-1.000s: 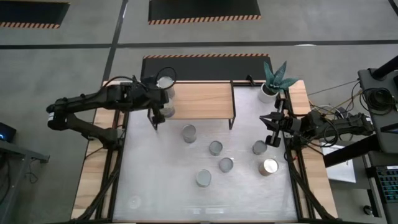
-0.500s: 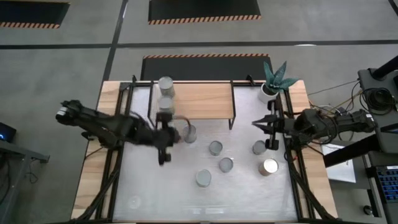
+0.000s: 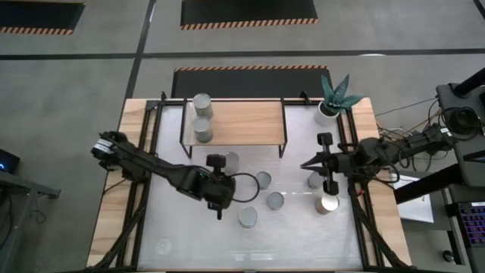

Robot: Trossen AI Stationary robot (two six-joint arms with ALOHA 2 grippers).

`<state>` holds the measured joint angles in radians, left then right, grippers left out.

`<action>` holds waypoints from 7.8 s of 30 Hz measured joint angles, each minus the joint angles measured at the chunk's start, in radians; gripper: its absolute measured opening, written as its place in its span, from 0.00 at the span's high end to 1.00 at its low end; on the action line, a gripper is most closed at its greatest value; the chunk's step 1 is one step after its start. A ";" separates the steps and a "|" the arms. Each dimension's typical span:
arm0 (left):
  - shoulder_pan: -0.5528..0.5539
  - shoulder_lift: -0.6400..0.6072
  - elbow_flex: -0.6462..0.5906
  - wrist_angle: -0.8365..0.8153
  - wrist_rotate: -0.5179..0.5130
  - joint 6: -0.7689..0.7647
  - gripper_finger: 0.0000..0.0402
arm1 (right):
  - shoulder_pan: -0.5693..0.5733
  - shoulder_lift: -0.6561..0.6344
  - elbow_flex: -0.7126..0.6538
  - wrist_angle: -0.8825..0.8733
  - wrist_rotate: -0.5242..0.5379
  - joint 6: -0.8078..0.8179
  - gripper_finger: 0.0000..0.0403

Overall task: Pick and place cans onto a shelf
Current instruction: Put the large canned peas on the shelf, then put the canned carrots on the shelf

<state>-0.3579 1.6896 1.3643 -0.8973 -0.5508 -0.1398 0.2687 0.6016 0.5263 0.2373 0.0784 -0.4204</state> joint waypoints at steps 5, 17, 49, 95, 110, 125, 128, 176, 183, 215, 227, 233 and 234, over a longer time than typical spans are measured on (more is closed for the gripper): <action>0.037 0.018 0.000 -0.001 -0.014 0.018 1.00 | 0.000 -0.005 -0.003 -0.017 0.000 -0.018 0.98; 0.102 0.020 -0.075 0.154 -0.015 0.081 0.92 | 0.000 -0.069 -0.005 -0.109 0.001 -0.068 0.98; 0.150 -0.005 -0.232 0.302 0.022 0.110 1.00 | 0.000 -0.160 -0.048 -0.128 0.001 -0.024 0.98; 0.510 -0.067 0.389 -0.062 0.066 0.492 1.00 | -0.001 -0.160 -0.050 -0.128 0.002 -0.046 0.98; 0.642 -0.032 0.387 -0.075 0.177 0.494 1.00 | -0.001 -0.160 -0.050 -0.129 0.004 -0.045 0.98; 0.646 -0.009 0.387 -0.108 0.169 0.489 1.00 | -0.001 -0.160 -0.050 -0.138 0.030 -0.041 0.98; 0.649 -0.009 0.387 -0.109 0.169 0.482 1.00 | -0.001 -0.160 -0.050 -0.138 0.030 -0.040 0.98; 0.656 -0.006 0.374 -0.115 0.171 0.426 1.00 | -0.001 -0.161 -0.050 -0.137 0.030 -0.051 0.98; 0.656 -0.006 0.374 -0.115 0.186 0.441 1.00 | -0.001 -0.161 -0.050 -0.137 0.030 -0.051 0.98; 0.648 0.001 0.457 -0.171 0.195 0.471 0.83 | 0.000 -0.162 -0.050 -0.138 0.030 -0.052 0.98; 0.408 -0.002 0.535 -0.281 0.251 0.261 0.83 | 0.000 -0.162 -0.049 -0.135 0.030 -0.051 0.98; 0.200 0.012 0.499 -0.269 0.282 0.113 0.83 | 0.000 -0.162 -0.049 -0.135 0.029 -0.039 0.98; 0.162 0.017 0.491 -0.257 0.282 0.094 0.83 | 0.000 -0.161 -0.049 -0.134 0.029 -0.039 0.98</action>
<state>-0.1962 1.7070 1.8553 -1.1544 -0.2687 -0.0458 0.2684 0.4404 0.4770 0.1028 0.1078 -0.4599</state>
